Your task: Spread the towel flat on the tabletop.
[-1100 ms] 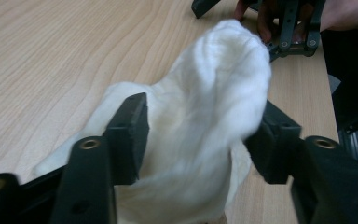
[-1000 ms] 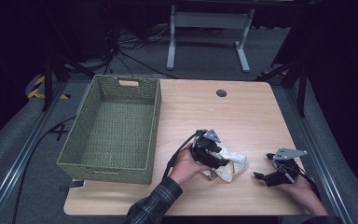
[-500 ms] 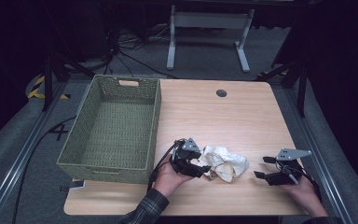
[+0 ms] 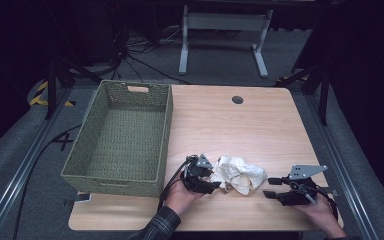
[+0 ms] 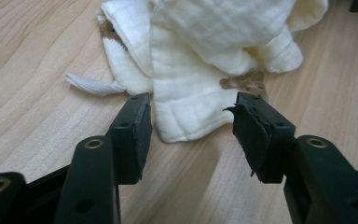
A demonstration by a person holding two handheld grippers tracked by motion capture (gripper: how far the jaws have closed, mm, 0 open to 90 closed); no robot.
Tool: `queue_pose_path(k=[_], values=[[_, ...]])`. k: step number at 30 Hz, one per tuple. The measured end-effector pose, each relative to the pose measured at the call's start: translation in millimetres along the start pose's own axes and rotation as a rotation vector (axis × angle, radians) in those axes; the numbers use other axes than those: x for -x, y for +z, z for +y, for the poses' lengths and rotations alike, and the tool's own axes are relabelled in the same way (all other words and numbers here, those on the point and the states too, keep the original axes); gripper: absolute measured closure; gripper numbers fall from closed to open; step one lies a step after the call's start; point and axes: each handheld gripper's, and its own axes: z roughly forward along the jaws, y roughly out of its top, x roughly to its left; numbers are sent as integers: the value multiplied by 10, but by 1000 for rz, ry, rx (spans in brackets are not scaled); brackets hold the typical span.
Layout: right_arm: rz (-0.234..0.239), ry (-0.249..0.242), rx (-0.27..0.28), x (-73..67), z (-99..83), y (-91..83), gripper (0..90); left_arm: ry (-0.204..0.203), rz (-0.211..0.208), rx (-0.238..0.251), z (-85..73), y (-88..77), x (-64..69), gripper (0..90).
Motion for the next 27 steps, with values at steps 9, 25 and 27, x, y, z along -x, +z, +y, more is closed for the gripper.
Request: queue_pose_path(k=[9,25,27], values=[[0,-6,-13,-109,135,200,490,51,51,-27,7,36,21,654],[-33,22,8,100,216,151,843,38,30,-61,34,31,8,830],[-38,25,12,125,222,131,843,38,30,-51,32,38,9,831]])
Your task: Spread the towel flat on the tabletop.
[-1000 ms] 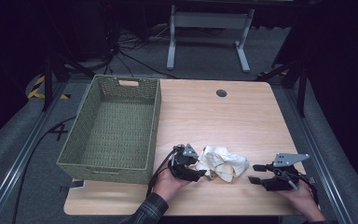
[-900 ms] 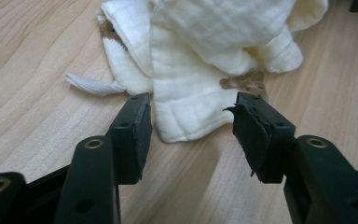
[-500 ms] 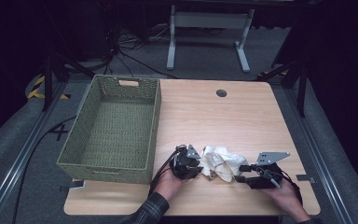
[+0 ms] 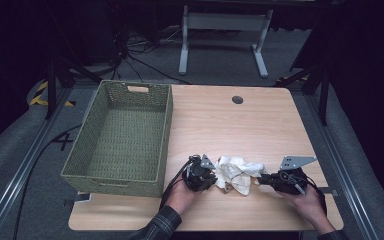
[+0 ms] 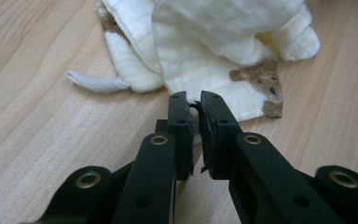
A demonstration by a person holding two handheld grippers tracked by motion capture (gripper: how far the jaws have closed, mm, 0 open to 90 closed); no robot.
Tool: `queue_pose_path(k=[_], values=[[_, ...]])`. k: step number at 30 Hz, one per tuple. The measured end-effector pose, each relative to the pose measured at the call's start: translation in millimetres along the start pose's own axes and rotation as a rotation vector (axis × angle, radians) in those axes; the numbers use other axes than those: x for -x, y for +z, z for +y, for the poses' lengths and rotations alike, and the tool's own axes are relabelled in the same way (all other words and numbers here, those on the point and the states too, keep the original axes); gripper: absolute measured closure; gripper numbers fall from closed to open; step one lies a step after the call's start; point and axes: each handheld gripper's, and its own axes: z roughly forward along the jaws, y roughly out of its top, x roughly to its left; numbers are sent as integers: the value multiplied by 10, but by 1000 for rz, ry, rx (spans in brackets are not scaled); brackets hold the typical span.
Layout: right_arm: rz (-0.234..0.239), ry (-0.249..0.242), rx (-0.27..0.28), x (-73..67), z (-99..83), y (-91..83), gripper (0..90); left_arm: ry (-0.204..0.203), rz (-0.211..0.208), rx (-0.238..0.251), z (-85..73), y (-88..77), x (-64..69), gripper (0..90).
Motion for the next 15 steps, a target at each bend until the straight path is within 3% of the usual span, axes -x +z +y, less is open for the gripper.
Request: queue_pose_path(k=[4,15], values=[[-20,17,26,139,32,-85,839,-1,-1,4,1,6,1,832],[-112,69,9,490,28,-91,747,-1,-7,-24,10,-14,-8,835]])
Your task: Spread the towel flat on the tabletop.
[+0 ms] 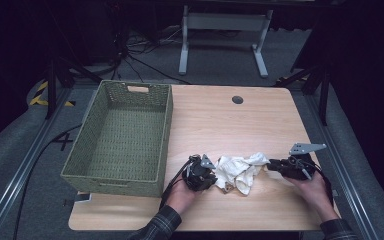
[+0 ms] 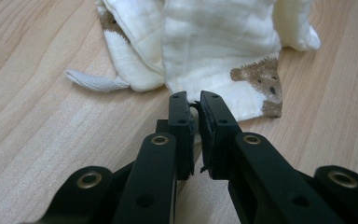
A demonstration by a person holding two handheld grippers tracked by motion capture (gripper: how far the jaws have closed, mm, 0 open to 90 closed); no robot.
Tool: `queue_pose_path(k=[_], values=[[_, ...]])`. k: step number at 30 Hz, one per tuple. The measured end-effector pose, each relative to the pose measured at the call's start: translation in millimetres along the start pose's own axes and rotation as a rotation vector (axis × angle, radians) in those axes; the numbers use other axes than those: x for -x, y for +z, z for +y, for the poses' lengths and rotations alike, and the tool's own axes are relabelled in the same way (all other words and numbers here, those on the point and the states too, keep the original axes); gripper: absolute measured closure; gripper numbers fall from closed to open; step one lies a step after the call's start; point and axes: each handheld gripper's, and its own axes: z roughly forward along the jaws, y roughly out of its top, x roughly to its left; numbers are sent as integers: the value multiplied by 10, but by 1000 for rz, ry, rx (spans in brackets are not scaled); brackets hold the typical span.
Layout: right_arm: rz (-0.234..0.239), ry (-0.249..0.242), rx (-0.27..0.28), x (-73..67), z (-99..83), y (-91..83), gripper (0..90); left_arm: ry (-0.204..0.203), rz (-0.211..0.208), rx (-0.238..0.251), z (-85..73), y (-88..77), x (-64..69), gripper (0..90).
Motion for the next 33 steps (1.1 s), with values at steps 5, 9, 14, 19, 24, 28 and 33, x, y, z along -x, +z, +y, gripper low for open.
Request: queue_pose_path(k=[5,9,14,19,24,28,33], values=[[-24,27,-9,129,-50,-28,717,-11,-2,-2,0,-3,0,844],[-36,1,-29,79,-49,24,717,-8,-6,-5,10,-22,-12,861],[-47,-5,-31,96,-56,16,852,-20,6,40,16,-51,-22,871],[-34,-13,-5,124,-54,-47,897,-32,37,109,71,-160,-29,873],[-39,-30,40,138,34,-107,898,-61,101,178,228,-255,-76,872],[-48,-25,46,199,103,-89,899,-88,154,175,322,-227,-159,872],[-61,-11,20,342,139,20,900,-128,222,155,402,-145,-297,872]])
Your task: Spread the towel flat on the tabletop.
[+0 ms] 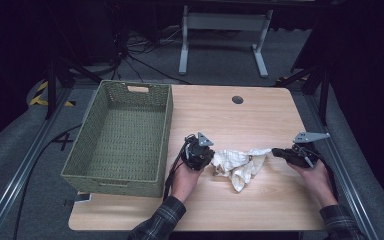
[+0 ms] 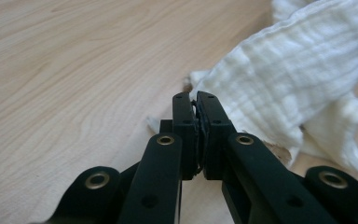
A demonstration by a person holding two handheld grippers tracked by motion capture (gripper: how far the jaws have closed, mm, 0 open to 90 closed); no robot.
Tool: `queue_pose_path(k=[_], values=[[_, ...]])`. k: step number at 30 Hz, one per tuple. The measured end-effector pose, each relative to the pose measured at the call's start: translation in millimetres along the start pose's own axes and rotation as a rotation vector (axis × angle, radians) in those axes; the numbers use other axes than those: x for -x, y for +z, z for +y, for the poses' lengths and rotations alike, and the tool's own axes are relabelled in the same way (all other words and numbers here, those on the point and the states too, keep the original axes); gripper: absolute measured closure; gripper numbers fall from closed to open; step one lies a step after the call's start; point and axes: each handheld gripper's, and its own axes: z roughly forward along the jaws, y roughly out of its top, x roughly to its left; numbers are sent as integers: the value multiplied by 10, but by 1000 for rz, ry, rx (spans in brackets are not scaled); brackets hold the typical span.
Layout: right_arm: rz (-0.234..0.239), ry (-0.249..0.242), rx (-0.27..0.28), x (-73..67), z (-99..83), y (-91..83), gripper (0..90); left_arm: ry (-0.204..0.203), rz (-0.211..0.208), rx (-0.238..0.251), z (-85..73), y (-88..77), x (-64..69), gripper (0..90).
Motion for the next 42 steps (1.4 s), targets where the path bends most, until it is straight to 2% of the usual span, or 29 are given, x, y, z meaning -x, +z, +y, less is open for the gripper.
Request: queue_pose_path(k=[2,3,4,7,9,10,13,14,15,17,20,21,22,23,24,25,26,27,28,29,31,32,36,37,38,39,40,42], values=[[1,22,-6,55,-2,41,900,-9,25,-24,14,49,-61,872],[0,27,-19,82,-8,61,900,-38,40,-32,7,83,-92,872],[-2,29,-31,108,-17,89,900,-50,55,-47,-7,118,-126,871],[-9,41,-65,155,-45,159,900,-51,101,-78,-40,194,-174,866],[-14,57,-80,170,-59,174,898,-50,106,-83,-55,194,-192,851],[-20,59,-77,172,-64,167,893,-52,108,-76,-56,186,-185,804],[-17,54,-52,157,-59,130,839,-46,84,-64,-49,133,-156,722],[1,43,-20,112,-36,78,800,-27,67,-53,-38,80,-121,692],[4,36,-18,88,-29,65,790,-14,54,-49,-33,47,-96,681],[35,21,-11,15,-16,46,768,2,10,-29,-37,-2,-33,650],[80,8,4,-113,1,32,740,29,-48,-34,-68,-46,60,605],[98,2,9,-158,8,32,734,29,-48,-34,-68,-46,60,597],[110,-11,8,-206,18,34,725,47,-68,-34,-103,-53,113,587],[110,-11,8,-206,18,34,725,47,-68,-34,-103,-53,113,574],[142,-33,14,-320,43,44,705,82,-79,-44,-130,-42,146,566],[150,-44,12,-357,55,49,692,93,-81,-47,-141,-29,158,554],[157,-59,13,-404,71,59,678,93,-81,-47,-141,-29,158,538],[171,-72,16,-460,94,69,672,105,-103,-49,-155,2,171,531],[174,-79,18,-495,108,75,662,105,-103,-49,-155,2,171,522],[174,-79,18,-495,108,75,662,105,-124,-60,-160,22,185,522],[198,-97,30,-572,149,94,646,134,-127,-78,-168,58,208,501],[208,-105,34,-600,168,108,641,136,-129,-87,-175,79,222,499],[221,-123,15,-681,229,234,640,167,-99,-111,-181,179,232,554],[222,-126,5,-693,236,271,651,181,-98,-126,-179,195,223,595],[229,-133,-17,-703,237,323,750,175,-96,-114,-188,204,219,740],[229,-133,-17,-703,237,323,750,175,-96,-114,-188,204,219,800],[228,-140,-24,-704,232,334,787,168,-105,-125,-177,190,201,800],[230,-134,-31,-688,225,319,837,134,-125,-106,-164,164,165,871]])
